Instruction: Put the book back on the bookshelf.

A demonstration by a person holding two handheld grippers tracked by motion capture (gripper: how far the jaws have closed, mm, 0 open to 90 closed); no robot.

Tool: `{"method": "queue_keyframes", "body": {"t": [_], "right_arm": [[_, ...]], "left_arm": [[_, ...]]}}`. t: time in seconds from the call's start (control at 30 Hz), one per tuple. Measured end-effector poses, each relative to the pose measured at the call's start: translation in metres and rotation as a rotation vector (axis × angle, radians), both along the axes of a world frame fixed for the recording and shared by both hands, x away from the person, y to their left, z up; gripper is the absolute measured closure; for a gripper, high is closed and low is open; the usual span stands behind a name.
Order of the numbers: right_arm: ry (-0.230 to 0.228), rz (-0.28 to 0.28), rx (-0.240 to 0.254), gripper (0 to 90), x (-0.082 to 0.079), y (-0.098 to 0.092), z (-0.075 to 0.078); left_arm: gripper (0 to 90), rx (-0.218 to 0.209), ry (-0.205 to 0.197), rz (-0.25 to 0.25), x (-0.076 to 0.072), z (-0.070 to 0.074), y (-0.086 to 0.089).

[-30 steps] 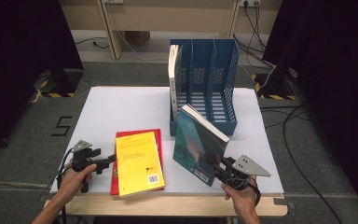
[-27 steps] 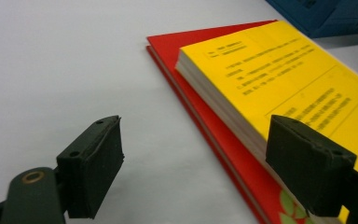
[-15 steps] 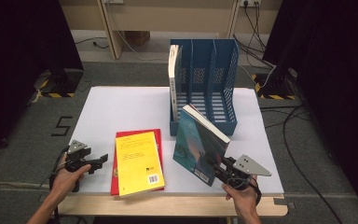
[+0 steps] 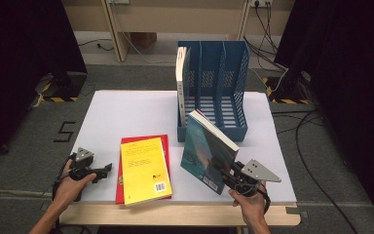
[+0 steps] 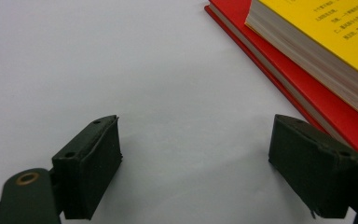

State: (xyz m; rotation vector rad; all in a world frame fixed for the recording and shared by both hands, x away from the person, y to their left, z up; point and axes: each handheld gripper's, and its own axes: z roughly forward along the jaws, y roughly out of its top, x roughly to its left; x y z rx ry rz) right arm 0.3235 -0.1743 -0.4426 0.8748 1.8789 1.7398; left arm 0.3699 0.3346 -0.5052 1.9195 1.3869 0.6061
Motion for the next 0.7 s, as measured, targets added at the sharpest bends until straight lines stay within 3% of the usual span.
{"method": "queue_keyframes", "body": {"t": [0.27, 0.7], "right_arm": [[0.008, -0.009, 0.029, 71.7, 0.008, 0.002, 0.001], [-0.035, 0.043, 0.029, 69.5, 0.015, 0.016, 0.01]], "left_arm": [[15.6, 0.0, 0.0, -0.001, 0.0, 0.0, 0.0], [15.6, -0.001, 0.001, -0.002, 0.0, 0.0, 0.0]]}}
